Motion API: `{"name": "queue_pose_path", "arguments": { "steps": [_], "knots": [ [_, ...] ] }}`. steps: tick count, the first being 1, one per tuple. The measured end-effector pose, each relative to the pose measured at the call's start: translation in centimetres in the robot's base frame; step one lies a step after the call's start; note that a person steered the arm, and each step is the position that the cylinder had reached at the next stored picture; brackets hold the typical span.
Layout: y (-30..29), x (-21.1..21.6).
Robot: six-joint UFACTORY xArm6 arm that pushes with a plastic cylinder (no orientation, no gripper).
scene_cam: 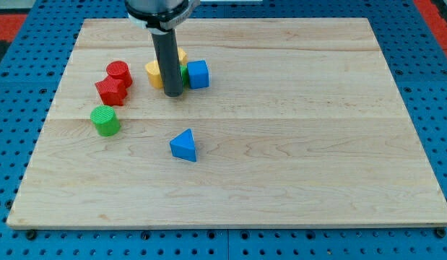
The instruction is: Move the green star towards the top right
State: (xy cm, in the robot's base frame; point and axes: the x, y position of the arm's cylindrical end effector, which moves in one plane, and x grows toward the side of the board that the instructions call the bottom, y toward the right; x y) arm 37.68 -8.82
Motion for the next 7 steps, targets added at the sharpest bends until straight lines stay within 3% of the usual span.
{"name": "queue_pose_path", "arguments": {
  "steps": [2,3,4,7],
  "knots": [
    [-1.0,-3.3],
    [-1.5,0.2],
    [-5.5,-1.5],
    [2.1,-4.9]
  ]
}}
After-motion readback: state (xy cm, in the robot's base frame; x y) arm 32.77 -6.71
